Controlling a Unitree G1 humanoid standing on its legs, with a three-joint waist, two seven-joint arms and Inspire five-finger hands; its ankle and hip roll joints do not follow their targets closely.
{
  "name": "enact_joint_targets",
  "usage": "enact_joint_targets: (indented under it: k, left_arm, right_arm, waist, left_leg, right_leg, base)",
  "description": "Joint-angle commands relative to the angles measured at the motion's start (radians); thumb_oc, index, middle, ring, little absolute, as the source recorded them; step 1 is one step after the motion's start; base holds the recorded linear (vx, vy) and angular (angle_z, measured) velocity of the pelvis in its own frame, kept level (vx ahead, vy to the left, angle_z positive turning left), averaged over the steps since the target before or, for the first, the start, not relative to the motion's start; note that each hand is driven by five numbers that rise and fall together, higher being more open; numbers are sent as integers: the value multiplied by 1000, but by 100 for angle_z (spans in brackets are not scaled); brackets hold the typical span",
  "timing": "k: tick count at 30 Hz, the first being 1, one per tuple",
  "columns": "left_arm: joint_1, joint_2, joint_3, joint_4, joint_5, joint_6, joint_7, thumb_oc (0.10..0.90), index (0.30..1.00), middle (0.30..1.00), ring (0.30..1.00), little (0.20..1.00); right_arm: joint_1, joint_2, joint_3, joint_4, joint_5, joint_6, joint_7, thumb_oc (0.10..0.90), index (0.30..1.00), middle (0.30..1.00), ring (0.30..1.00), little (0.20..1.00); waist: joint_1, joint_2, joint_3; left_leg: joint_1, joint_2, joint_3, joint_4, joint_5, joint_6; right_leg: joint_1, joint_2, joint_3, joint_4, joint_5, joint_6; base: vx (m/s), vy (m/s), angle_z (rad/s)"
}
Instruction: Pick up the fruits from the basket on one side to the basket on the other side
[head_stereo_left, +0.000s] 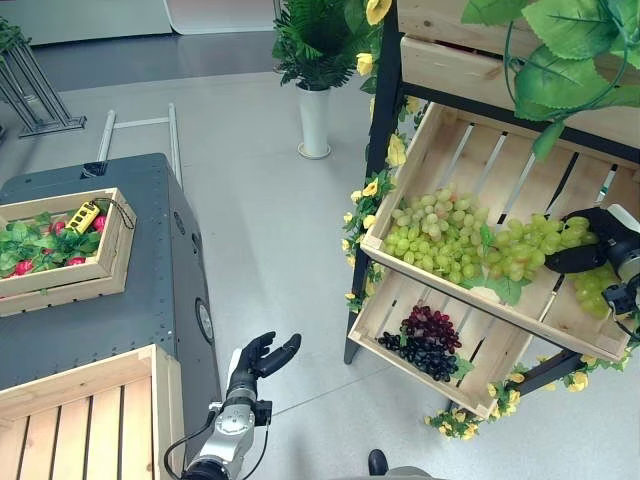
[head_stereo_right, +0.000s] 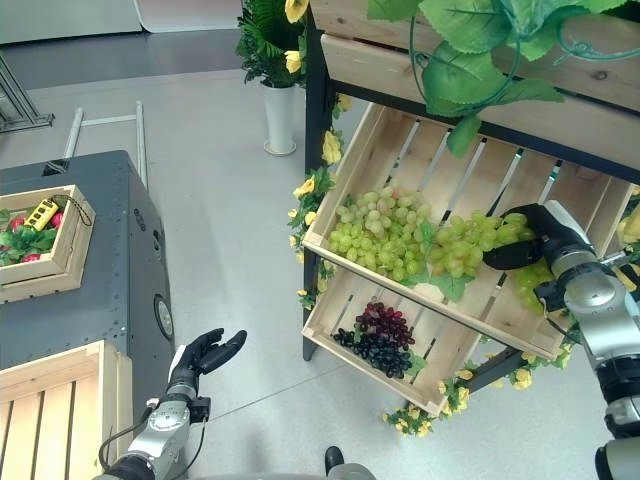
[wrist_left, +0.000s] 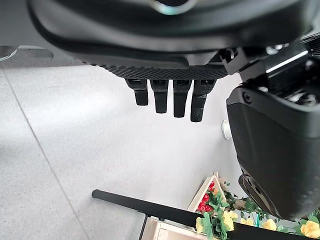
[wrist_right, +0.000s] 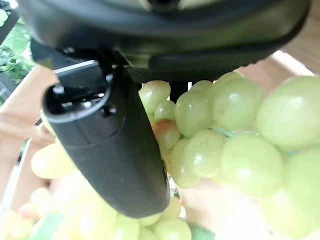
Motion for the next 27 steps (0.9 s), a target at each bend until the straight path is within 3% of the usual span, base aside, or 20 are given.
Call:
enact_joint_targets:
  k: [1, 2, 15, 27]
  left_arm:
    - [-100, 35, -45, -32, 5, -86, 1, 800, 900, 900, 900, 900]
    - [-99, 34, -45, -31, 5, -88, -2, 800, 900, 900, 900, 900]
    - [-92, 36, -47, -25, -5, -94, -24, 800, 900, 900, 900, 900]
    - [-89, 29, -40, -15, 2, -85, -18, 800, 900, 900, 900, 900]
  right_arm:
    - [-216, -49, -16, 99, -57, -23, -109, 596, 594, 594, 594, 594]
    - [-223, -49, -9, 117, -61, -19, -110, 800, 900, 900, 900, 900]
    - [-245, -60, 9, 107, -92, -31, -137, 800, 900, 900, 900, 900]
    - [-211, -50, -10, -28, -125, -70, -212, 800, 900, 900, 900, 900]
  waist:
    - [30, -19, -27]
    - [32, -18, -27]
    - [28, -9, -26]
    - [12, -7, -30]
  left_leg:
    - [62, -37, -28, 10, -164, 33]
    - [62, -37, -29, 10, -163, 33]
    - [58, -43, -31, 10, -164, 34]
    - [61, -42, -20, 10, -165, 33]
  right_leg:
    - [52, 24, -52, 6, -64, 5]
    - [52, 23, -54, 6, -64, 5]
    - [47, 19, -50, 6, -67, 2]
    - [46, 21, -39, 6, -68, 0]
  base:
    - [14, 2, 10]
    - [10, 2, 11]
    - [2, 1, 2]
    - [0, 0, 0]
